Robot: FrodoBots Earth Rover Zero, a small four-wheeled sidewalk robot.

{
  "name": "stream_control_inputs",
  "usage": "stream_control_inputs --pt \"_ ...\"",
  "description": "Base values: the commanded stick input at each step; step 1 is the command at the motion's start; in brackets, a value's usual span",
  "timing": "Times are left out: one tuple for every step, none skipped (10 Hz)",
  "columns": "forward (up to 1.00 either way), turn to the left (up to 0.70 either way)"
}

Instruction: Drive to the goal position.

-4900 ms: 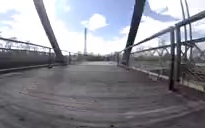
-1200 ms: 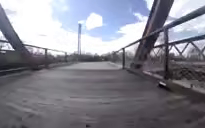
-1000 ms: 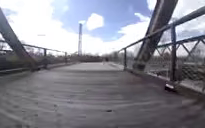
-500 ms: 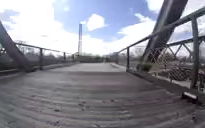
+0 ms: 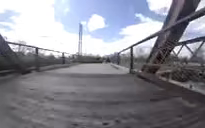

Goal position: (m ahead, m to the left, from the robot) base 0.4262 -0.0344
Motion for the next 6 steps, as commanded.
stream_control_inputs --pt "1.00 0.00" --pt "1.00 0.00" --pt "1.00 0.00" --pt "1.00 0.00" --pt "1.00 0.00" --pt "1.00 0.00"
